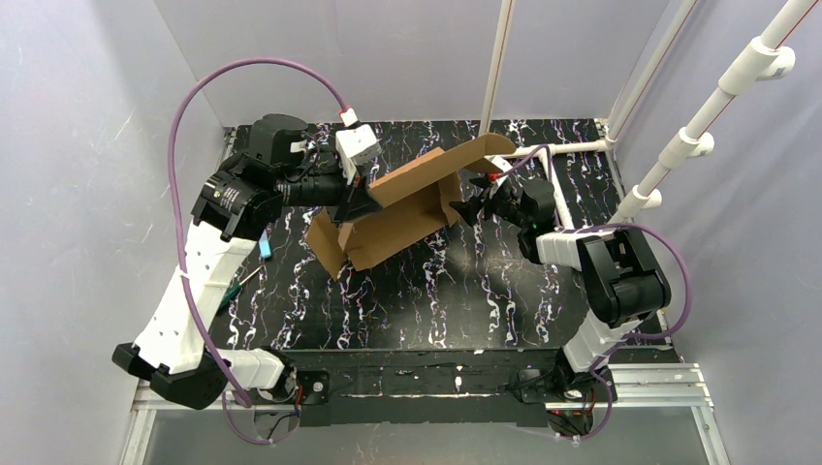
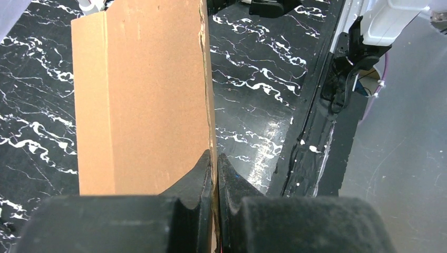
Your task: Fold the paper box
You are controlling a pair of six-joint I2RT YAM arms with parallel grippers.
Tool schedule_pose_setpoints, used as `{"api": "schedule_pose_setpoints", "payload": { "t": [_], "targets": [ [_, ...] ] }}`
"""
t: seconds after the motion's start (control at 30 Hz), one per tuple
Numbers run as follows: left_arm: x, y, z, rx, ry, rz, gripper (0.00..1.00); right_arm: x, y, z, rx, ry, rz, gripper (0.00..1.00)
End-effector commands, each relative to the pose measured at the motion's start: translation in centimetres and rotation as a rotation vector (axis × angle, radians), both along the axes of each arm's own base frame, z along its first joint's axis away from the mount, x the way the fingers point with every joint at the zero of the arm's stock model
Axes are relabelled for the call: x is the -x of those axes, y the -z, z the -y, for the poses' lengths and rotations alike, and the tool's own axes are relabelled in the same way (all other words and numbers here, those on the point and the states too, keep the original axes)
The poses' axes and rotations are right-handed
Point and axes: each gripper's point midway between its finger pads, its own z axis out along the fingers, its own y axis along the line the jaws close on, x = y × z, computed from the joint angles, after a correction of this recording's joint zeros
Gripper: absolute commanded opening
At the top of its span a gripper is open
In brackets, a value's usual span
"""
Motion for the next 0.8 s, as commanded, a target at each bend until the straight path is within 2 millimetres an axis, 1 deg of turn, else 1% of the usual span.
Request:
{"api": "schedule_pose_setpoints", "payload": {
  "t": [0.0,0.17,0.3,0.37,0.5,0.63,0.77],
  "targets": [
    [0.9,-1.1,0.6,0.044,0.010,-0.012,0.00,-1.4,-2.2,0.0,-0.013,0.058,0.134,0.87],
    [1.1,0.2,1.2,0.062,-0.003,-0.084,0.00,-1.7,-0.9,0.2,0.017,0.065,0.166,0.88],
    [1.4,0.3,1.7,0.083,0.004,-0.133,0.00,-1.3,0.4,0.4,0.026,0.053,0.194,0.92],
    [1.2,0.4,2.0,0.087,0.007,-0.158,0.00,-1.3,1.1,0.4,0.025,0.049,0.169,0.93],
    [0.3,1.3,2.5,0.066,-0.006,-0.198,0.00,-1.0,2.3,0.8,0.018,0.042,0.139,0.94],
    [0.0,1.5,2.9,0.068,-0.003,-0.230,0.00,-1.1,2.1,1.0,-0.039,0.056,0.122,0.94],
    [0.0,1.3,3.1,0.077,-0.004,-0.247,0.00,-1.1,1.4,0.5,-0.111,0.032,0.132,0.94]
  ]
}}
